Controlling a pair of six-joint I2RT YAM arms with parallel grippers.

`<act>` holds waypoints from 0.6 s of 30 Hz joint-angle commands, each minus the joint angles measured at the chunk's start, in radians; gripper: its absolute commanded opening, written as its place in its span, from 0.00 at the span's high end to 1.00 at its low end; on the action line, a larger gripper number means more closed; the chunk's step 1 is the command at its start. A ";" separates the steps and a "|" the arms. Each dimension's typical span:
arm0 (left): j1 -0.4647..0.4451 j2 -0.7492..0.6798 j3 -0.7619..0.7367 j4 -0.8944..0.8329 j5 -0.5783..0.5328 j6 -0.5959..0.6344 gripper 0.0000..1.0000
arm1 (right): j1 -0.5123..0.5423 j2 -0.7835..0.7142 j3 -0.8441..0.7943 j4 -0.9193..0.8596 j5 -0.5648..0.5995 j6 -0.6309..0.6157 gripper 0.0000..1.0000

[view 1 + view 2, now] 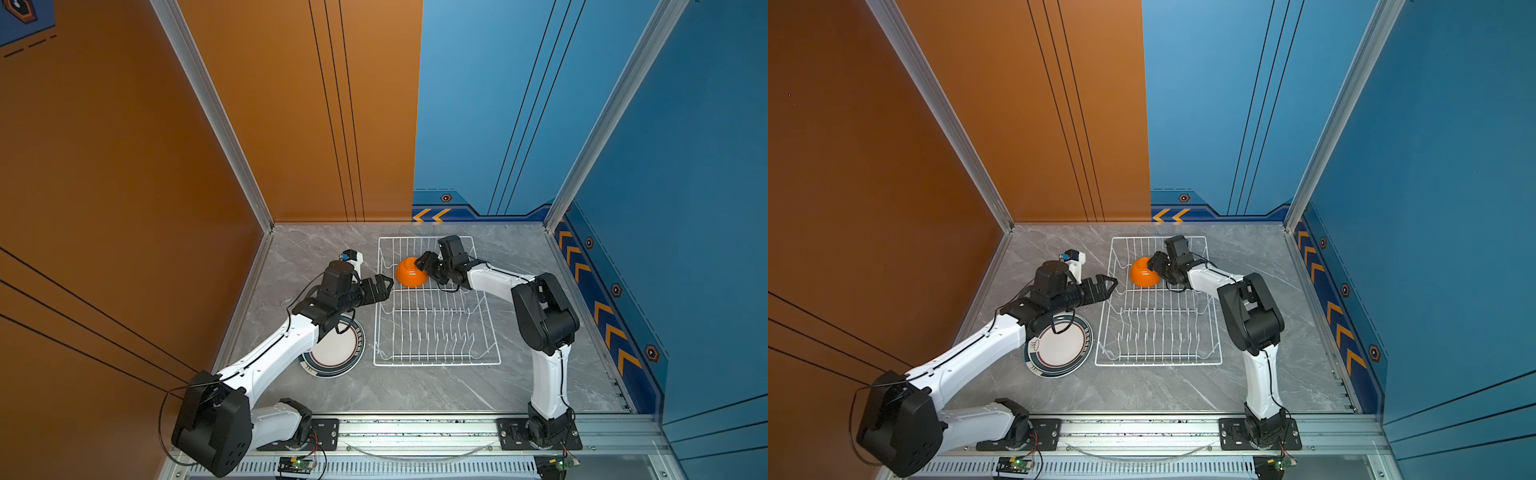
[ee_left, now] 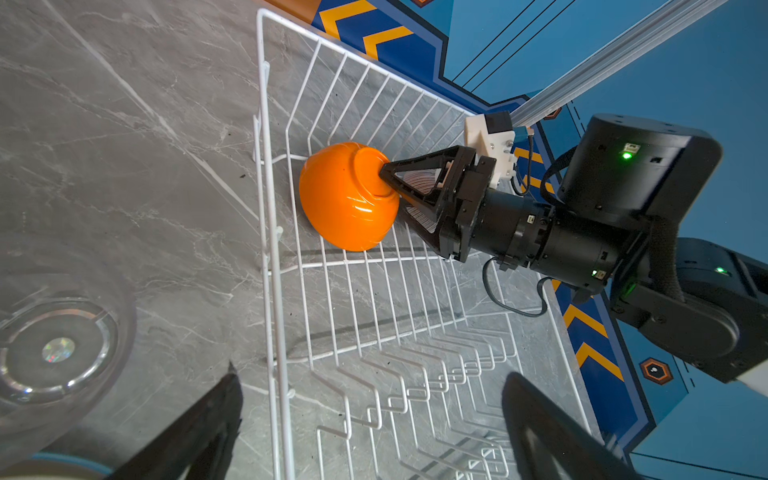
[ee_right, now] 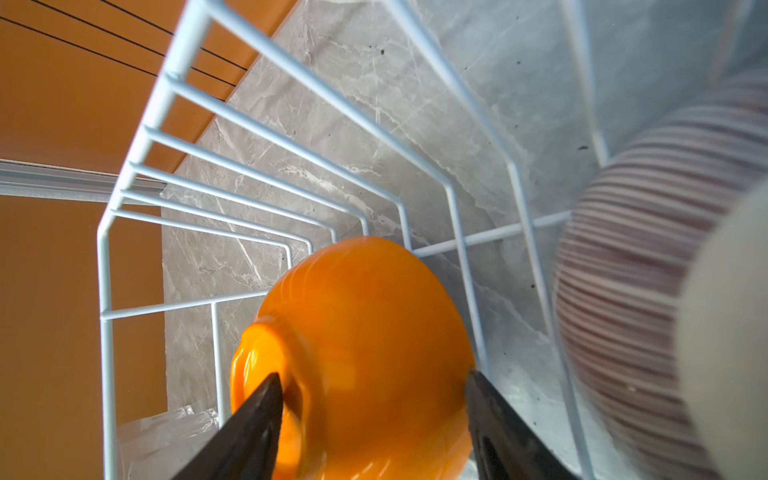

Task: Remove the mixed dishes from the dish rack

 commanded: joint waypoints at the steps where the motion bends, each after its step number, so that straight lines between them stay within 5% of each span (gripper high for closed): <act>1: -0.009 0.011 -0.005 0.020 0.026 -0.006 0.02 | -0.009 0.073 -0.051 -0.141 0.023 0.003 0.28; 12: -0.009 0.025 -0.006 0.028 0.034 -0.012 0.02 | -0.017 0.085 -0.049 -0.165 0.019 -0.014 0.23; 18: -0.010 0.029 -0.006 0.029 0.039 -0.013 0.02 | -0.020 0.086 -0.061 -0.165 0.026 -0.013 0.29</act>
